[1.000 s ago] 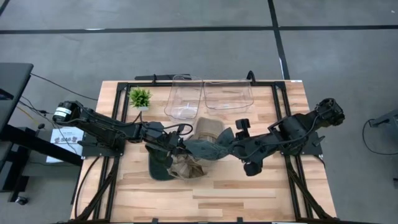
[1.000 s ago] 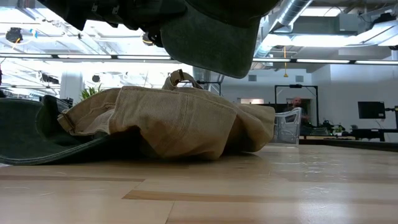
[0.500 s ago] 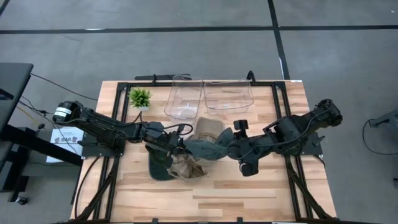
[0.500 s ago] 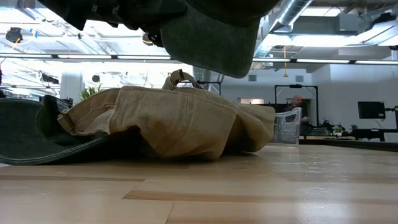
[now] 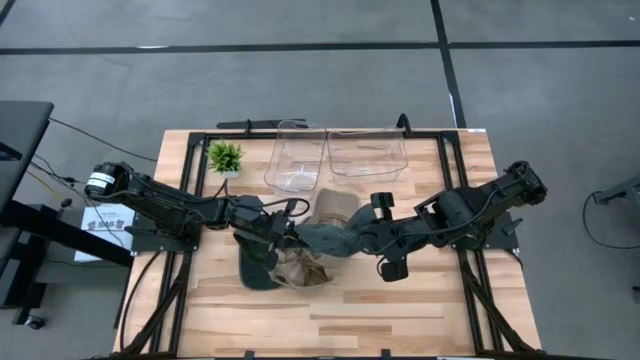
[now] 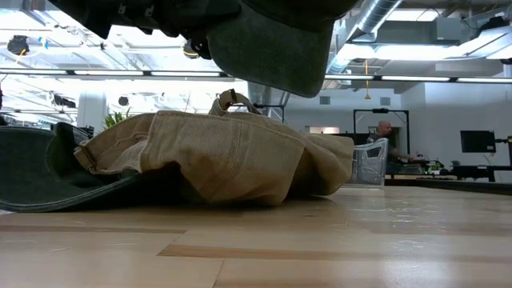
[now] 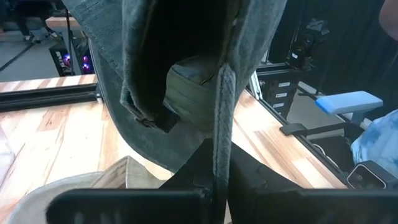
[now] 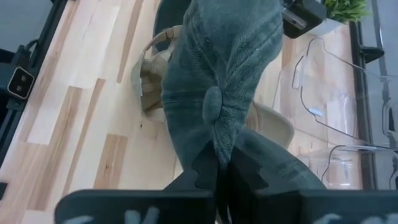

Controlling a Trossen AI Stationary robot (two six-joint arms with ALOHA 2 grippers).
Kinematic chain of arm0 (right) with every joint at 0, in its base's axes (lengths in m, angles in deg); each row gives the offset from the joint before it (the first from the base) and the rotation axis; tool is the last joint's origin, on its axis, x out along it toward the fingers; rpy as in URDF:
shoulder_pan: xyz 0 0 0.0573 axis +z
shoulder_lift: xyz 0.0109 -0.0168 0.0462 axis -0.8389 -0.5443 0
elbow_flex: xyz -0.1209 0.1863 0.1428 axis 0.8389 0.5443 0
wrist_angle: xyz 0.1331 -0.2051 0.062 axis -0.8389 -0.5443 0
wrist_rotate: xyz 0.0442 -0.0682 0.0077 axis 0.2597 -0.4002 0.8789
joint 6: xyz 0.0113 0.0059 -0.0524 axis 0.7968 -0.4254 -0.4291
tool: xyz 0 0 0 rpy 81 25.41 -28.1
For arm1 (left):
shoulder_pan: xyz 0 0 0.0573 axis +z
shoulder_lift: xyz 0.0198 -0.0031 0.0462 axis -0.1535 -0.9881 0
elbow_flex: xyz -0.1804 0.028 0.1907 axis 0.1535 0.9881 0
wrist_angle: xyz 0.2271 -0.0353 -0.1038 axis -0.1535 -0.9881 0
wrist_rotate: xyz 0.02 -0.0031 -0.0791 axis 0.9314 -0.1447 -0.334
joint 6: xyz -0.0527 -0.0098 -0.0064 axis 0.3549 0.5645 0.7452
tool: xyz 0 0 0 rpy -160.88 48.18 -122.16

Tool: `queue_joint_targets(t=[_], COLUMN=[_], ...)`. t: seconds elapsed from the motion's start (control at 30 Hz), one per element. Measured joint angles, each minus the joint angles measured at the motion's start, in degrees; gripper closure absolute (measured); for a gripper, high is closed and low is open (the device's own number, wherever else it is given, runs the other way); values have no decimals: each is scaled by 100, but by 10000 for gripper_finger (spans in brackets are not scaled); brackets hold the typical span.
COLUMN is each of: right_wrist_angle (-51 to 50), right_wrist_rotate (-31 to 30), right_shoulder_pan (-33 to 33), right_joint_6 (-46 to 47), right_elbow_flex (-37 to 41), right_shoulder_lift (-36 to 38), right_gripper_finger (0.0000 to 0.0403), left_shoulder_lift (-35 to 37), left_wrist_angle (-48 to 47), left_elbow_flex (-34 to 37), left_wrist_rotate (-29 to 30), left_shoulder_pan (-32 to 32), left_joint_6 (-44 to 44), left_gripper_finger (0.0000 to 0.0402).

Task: Pick & Place hat
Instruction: Put the right black cap into the right transparent bin

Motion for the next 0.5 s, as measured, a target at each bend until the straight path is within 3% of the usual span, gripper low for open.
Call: queue_joint_targets(t=[0.2, 0.5], right_wrist_angle=[63, 71], right_wrist_rotate=[1, -1], right_shoulder_pan=[-8, -10], right_joint_6=[0, -46], right_elbow_flex=[0, 0], right_shoulder_lift=[-3, -3], right_gripper_finger=[398, 401], left_shoulder_lift=[0, 0], left_wrist_angle=[100, 235], left_elbow_flex=[0, 0], left_wrist_rotate=[-1, 306], left_shoulder_pan=[0, 0], left_joint_6=[-27, -43], left_gripper_finger=[372, 326])
